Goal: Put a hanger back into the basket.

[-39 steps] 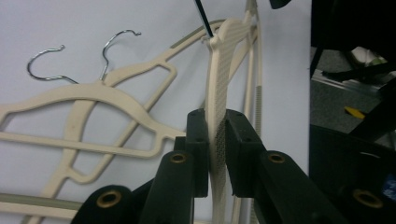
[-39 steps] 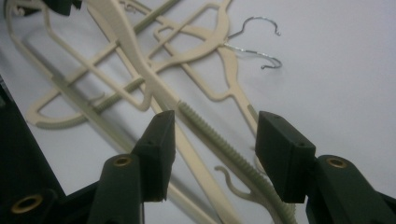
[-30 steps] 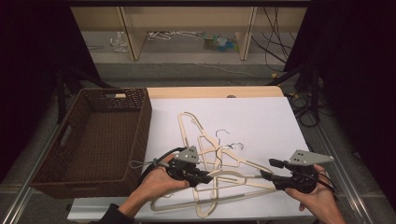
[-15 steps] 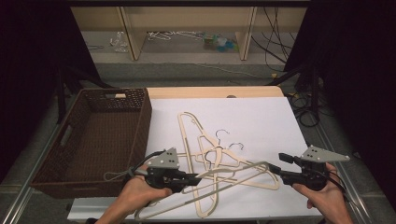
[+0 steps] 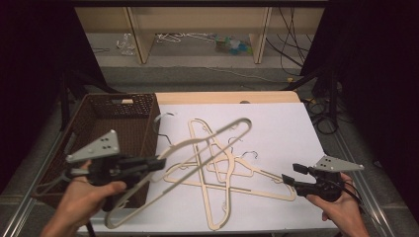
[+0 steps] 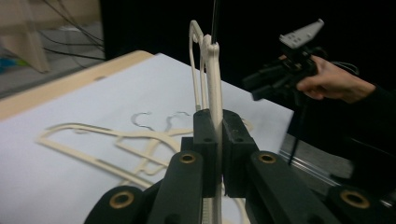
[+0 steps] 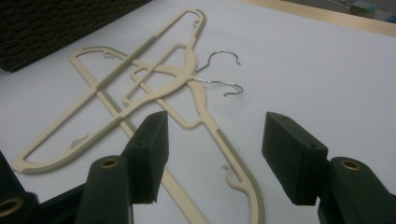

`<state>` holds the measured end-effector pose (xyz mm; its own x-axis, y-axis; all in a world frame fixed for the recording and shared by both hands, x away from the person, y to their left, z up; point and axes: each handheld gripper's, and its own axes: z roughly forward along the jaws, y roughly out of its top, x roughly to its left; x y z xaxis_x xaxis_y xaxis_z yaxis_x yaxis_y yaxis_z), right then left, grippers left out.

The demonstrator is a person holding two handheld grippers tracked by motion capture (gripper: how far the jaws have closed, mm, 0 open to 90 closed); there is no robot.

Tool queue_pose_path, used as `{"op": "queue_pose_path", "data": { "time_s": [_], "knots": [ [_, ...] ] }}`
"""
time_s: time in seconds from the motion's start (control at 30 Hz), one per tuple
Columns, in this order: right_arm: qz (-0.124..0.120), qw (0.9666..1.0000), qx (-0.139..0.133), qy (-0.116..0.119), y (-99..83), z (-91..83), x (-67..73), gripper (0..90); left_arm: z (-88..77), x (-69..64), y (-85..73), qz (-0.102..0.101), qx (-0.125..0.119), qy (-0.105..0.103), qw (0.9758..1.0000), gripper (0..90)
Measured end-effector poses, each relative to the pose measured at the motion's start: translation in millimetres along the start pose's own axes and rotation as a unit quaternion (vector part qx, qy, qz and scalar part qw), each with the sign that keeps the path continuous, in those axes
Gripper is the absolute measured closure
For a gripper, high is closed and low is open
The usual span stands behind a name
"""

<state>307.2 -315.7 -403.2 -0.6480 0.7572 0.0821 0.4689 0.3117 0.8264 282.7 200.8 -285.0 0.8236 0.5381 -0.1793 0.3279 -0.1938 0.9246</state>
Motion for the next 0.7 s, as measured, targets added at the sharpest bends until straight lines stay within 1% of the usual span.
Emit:
{"op": "queue_pose_path", "data": {
  "time_s": [0.03, 0.07, 0.1, 0.13, 0.17, 0.2, 0.23, 0.27, 0.3, 0.33, 0.37, 0.4, 0.43, 0.47, 0.5, 0.53, 0.6, 0.67, 0.7],
  "knots": [
    [0.001, 1.0000, -0.003, -0.005, -0.5, 0.3, 0.4, 42.2, -9.5, 5.6, 4.4, 0.004, 0.000, 0.017, 0.9998, 85.9],
    [0.003, 1.0000, 0.000, -0.003, -0.8, 0.7, 0.6, 42.0, -14.6, 9.4, 6.6, 0.006, 0.000, 0.026, 0.9996, 85.9],
    [0.002, 1.0000, -0.002, -0.002, -1.2, 1.3, 0.7, 41.6, -21.3, 15.1, 8.8, 0.008, 0.001, 0.042, 0.9991, 85.9],
    [-0.005, 1.0000, -0.007, -0.004, -1.3, 2.1, 0.5, 40.9, -27.4, 21.6, 10.5, 0.010, 0.000, 0.056, 0.9984, 85.9],
    [-0.002, 1.0000, 0.002, -0.003, -0.9, 1.2, 1.6, 40.3, -33.3, 28.3, 11.3, 0.011, 0.001, 0.072, 0.9973, 85.9],
    [-0.001, 1.0000, -0.005, 0.002, -1.4, 3.2, 2.6, 39.2, -38.5, 35.2, 11.9, 0.010, 0.001, 0.086, 0.9962, 85.9],
    [-0.002, 1.0000, -0.004, 0.003, -1.5, 4.2, 3.4, 37.3, -43.4, 42.3, 11.9, 0.010, 0.000, 0.097, 0.9952, 85.9],
    [-0.007, 1.0000, 0.000, 0.000, -1.7, 5.3, 3.9, 35.8, -48.8, 50.7, 11.7, 0.006, -0.003, 0.112, 0.9937, 85.9],
    [0.000, 1.0000, 0.007, 0.005, -1.5, 5.6, 5.3, 34.4, -51.3, 55.6, 11.3, 0.002, -0.007, 0.119, 0.9929, 85.9],
    [-0.004, 1.0000, 0.002, -0.001, -2.0, 6.8, 5.2, 32.7, -54.8, 62.2, 11.0, 0.002, -0.006, 0.128, 0.9917, 86.0],
    [-0.003, 1.0000, -0.006, -0.002, -2.7, 9.0, 5.4, 30.9, -57.9, 68.4, 10.7, 0.000, -0.004, 0.138, 0.9905, 85.9],
    [0.000, 1.0000, -0.005, -0.003, -3.0, 9.8, 5.7, 29.7, -60.2, 74.6, 10.3, 0.002, -0.002, 0.145, 0.9894, 86.0],
    [0.006, 1.0000, 0.008, 0.000, -2.7, 9.1, 6.3, 28.9, -61.8, 80.3, 9.7, 0.002, 0.000, 0.154, 0.9881, 86.0],
    [0.000, 1.0000, 0.002, -0.009, -3.4, 10.3, 6.0, 27.5, -63.4, 86.0, 9.1, 0.003, 0.002, 0.161, 0.9869, 85.9],
    [0.004, 1.0000, 0.004, -0.006, -3.5, 10.6, 6.4, 27.3, -64.8, 91.8, 8.2, 0.005, 0.002, 0.167, 0.9859, 86.0],
    [0.002, 1.0000, 0.002, -0.006, -4.0, 11.4, 6.3, 27.3, -65.9, 97.3, 7.1, 0.001, 0.004, 0.175, 0.9846, 86.0],
    [0.004, 1.0000, 0.007, 0.000, -4.0, 11.2, 7.0, 27.3, -68.1, 107.6, 4.5, 0.004, 0.009, 0.186, 0.9825, 85.9],
    [0.003, 1.0000, 0.006, -0.002, -4.3, 11.5, 7.4, 27.3, -70.5, 117.5, 1.5, 0.003, 0.016, 0.195, 0.9806, 85.9],
    [0.002, 1.0000, 0.007, -0.001, -4.5, 11.9, 7.5, 27.3, -71.8, 122.5, -0.5, 0.005, 0.017, 0.197, 0.9802, 85.9]
  ]
}}
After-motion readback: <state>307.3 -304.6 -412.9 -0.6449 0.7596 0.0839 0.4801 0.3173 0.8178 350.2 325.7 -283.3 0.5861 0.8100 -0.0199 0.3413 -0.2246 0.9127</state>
